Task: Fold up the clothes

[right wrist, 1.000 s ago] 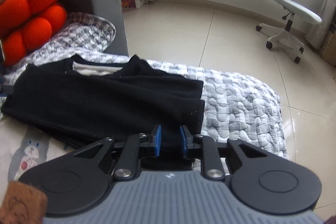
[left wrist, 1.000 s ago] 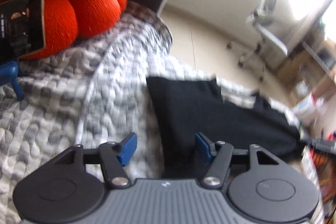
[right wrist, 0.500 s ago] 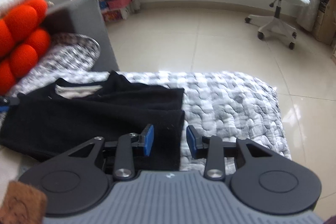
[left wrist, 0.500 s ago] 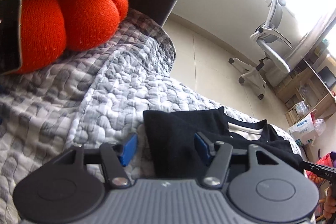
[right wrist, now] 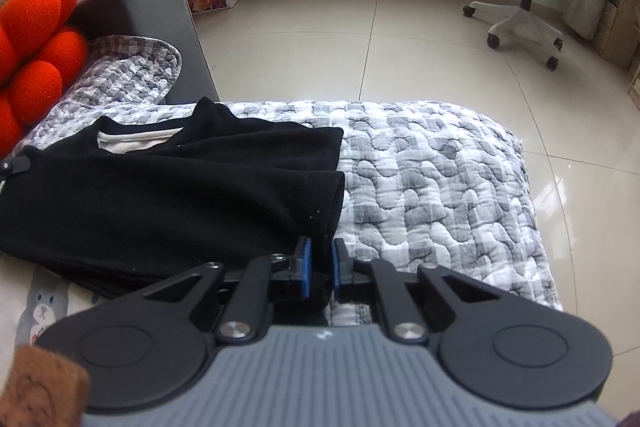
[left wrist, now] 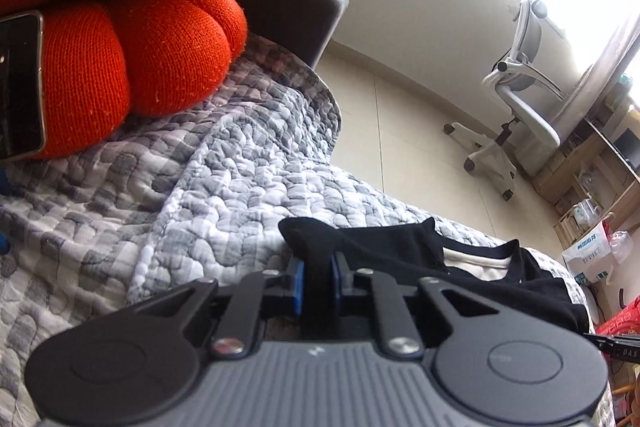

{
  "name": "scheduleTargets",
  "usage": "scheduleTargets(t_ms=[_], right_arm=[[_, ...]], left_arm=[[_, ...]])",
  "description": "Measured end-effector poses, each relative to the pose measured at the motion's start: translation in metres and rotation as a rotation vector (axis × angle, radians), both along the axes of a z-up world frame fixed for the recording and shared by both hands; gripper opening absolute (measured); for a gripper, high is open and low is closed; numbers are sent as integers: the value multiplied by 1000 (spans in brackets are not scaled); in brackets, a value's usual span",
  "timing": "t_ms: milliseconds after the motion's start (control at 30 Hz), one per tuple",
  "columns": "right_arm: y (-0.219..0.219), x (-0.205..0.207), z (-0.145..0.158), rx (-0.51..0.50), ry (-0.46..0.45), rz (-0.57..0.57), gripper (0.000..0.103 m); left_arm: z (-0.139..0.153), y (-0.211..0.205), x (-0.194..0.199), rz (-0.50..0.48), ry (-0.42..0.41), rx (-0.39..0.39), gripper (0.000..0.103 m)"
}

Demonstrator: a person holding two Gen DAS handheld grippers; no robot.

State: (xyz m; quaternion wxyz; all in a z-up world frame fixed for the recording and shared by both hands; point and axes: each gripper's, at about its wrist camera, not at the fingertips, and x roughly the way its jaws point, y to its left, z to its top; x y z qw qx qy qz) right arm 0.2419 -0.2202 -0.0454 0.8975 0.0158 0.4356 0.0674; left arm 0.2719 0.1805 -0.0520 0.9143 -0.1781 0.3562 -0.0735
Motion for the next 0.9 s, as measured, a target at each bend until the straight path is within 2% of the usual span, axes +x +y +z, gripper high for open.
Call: scheduleTargets(t_ms=[67, 100, 133, 200, 233, 367, 533, 667, 733, 833, 900], right_arm=[[1, -2, 4, -15, -22, -10, 12], [3, -4, 7, -17, -41, 3, 16], [5, -7, 10, -19, -60, 17, 24], [10, -11, 16, -22, -98, 43, 25], [13, -13, 19, -17, -113, 59, 27], [26, -17, 27, -3, -156, 112, 28], [45, -17, 18, -22, -127, 173, 29], [58, -17, 7, -48, -86, 208, 29], [63, -18, -2, -70, -41, 213, 29], [68, -24, -4, -108, -48, 222, 30], [67, -27, -3, -111, -44, 224, 30]], left_arm=[[1, -2, 0, -19, 9, 17, 14], [1, -3, 1, -30, 15, 27, 17], [2, -3, 1, -35, 24, 40, 20], [5, -1, -2, -22, 40, 44, 34], [7, 1, -4, -17, 44, 49, 36], [17, 1, -20, -8, 44, 90, 36], [24, -25, -47, -24, 38, 172, 35], [31, -58, -70, -88, -39, 273, 35], [25, -68, -73, -125, -23, 294, 36], [8, -73, -70, -135, 26, 364, 36], [6, -71, -71, -137, 27, 374, 36]])
